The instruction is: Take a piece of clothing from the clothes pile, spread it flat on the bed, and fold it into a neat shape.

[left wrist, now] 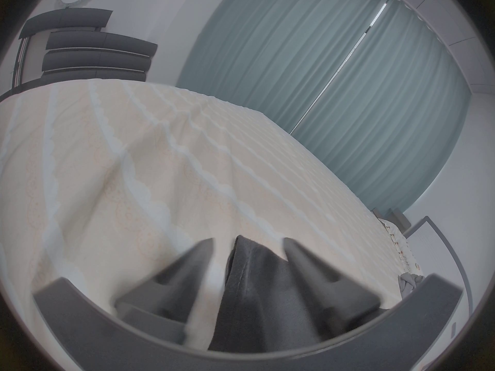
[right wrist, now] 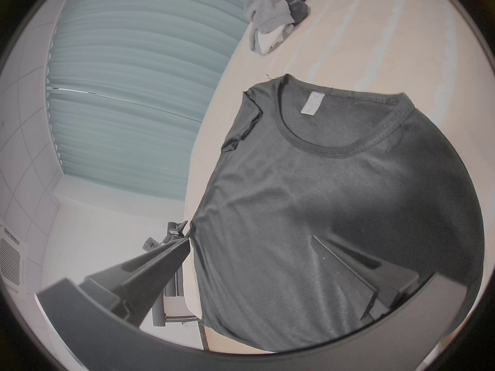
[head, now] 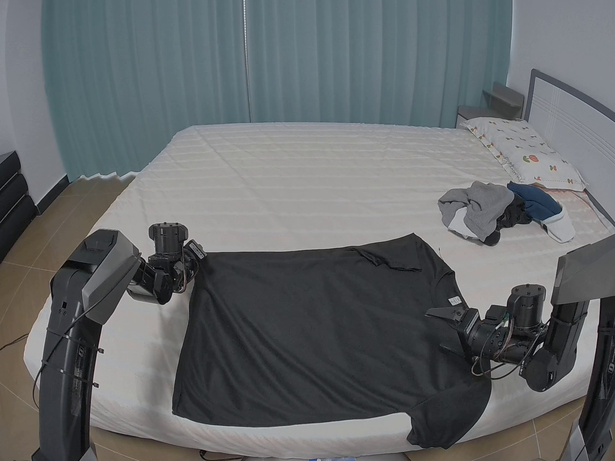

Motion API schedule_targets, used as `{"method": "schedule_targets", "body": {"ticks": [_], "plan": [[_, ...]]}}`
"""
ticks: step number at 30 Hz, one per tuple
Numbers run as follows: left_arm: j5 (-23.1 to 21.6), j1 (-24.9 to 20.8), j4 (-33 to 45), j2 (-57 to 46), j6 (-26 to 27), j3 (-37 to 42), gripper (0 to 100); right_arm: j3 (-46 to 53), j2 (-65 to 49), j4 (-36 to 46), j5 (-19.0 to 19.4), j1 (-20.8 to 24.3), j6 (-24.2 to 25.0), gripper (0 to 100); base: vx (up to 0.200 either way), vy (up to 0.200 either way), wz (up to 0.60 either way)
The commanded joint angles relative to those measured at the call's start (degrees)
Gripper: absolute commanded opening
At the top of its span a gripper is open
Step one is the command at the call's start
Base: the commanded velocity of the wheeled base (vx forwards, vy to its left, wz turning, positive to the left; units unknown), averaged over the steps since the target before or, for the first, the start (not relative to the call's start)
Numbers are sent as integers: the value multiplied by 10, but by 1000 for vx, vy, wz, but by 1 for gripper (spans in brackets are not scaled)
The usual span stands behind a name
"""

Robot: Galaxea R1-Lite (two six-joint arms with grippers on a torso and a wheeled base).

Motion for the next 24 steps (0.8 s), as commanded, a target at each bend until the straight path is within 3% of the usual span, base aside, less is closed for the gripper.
{"method": "schedule_targets", "body": {"ticks": [1,5,11,15,24], "plan": [[-1,9,-3,-52,-6,42,100,2,-32,-1,-1,-19,2,100,0,0,0],[-11,17,-4,-105,-22,104,100,3,-42,-1,-1,-36,1,100,0,0,0],[-51,21,-23,-213,-47,290,100,7,-41,0,-1,-32,1,100,0,0,0],[-78,15,-87,-265,-65,432,100,9,-38,1,-2,-26,1,100,0,0,0],[-80,-12,-239,-306,-89,663,100,9,-30,2,-2,-25,-1,100,-200,0,0]]}}
